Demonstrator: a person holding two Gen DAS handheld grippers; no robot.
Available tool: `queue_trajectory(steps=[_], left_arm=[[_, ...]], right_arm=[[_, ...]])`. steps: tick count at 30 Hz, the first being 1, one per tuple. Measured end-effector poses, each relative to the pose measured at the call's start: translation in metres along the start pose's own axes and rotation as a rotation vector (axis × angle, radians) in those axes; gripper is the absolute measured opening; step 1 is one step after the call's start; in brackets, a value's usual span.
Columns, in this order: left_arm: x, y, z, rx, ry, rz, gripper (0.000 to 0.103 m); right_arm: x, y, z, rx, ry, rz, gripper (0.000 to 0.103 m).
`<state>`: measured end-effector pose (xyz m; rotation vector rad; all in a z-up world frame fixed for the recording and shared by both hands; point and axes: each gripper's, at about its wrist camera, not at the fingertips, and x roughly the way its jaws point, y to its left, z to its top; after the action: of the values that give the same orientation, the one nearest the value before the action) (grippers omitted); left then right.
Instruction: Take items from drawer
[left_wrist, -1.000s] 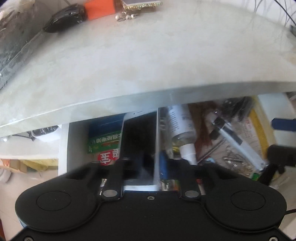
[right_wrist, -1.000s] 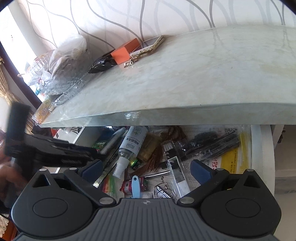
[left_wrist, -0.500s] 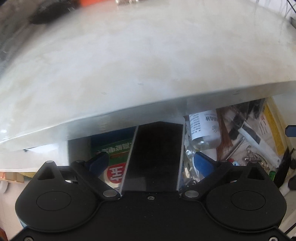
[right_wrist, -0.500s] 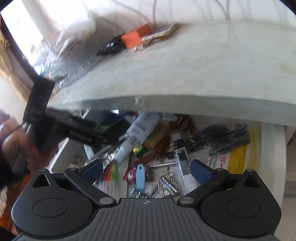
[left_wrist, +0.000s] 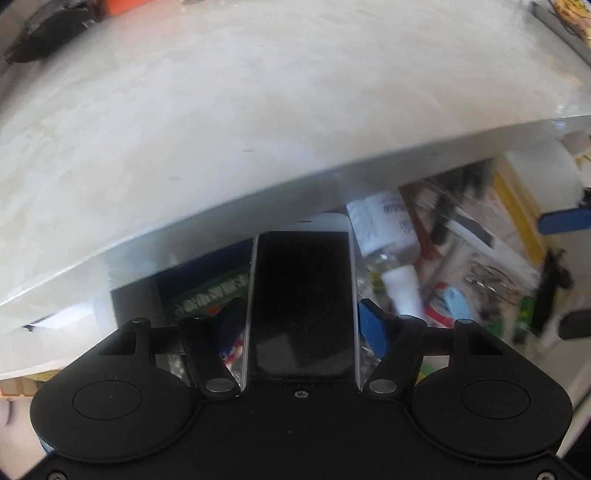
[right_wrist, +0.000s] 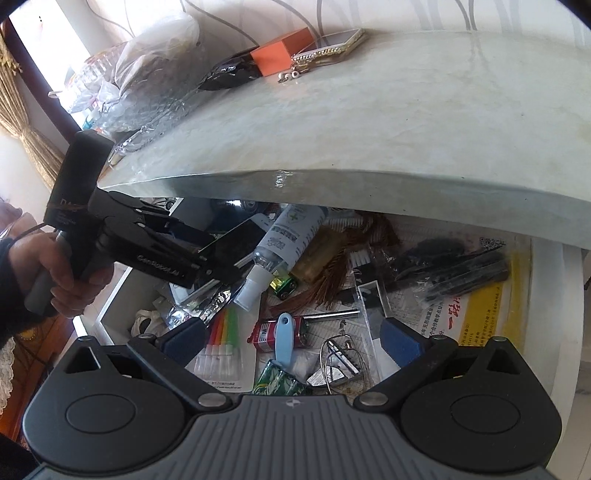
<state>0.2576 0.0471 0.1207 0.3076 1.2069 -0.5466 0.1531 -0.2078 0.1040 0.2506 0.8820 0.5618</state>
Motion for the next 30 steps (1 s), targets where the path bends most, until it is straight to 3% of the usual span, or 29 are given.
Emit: queue_trajectory(steps=[2,4,5,8,10,16,18,30], left_arm=[[-0.003,0.003,0.000,0.018,0.016,-0.043,0.067],[-0.001,0.008,0.002,0.049,0.043,-0.102,0.087],[0.002,0.008,0.005,0.059,0.061,-0.118,0.102],[0.007,-0.002,0.007,0.146,0.060,-0.057,0.103],[0.009,-0.004,0.007,0.148,0.056,-0.038,0.103],[0.003,-0.005,0.007,0.162,0.053,0.045,0.084],[-0.004,-0.008,0.005,0.166,0.044,0.044,0.067],[-0.041,-0.019,-0.009,0.014,0.002,-0.015,0.065]], right_arm=[[0.000,0.001,0.000,-0.004,-0.001,-0.001,0.103],[0.000,0.001,0.000,-0.010,-0.001,-0.001,0.103],[0.000,0.002,0.000,-0.012,-0.002,0.000,0.103],[-0.001,0.002,-0.001,-0.015,-0.008,0.000,0.103],[-0.002,0.003,-0.001,-0.019,-0.010,0.000,0.103],[-0.003,0.002,0.000,-0.016,-0.018,0.000,0.103],[-0.004,0.002,0.000,-0.014,-0.022,0.001,0.103],[-0.006,-0.001,0.001,-0.003,-0.036,0.011,0.103]])
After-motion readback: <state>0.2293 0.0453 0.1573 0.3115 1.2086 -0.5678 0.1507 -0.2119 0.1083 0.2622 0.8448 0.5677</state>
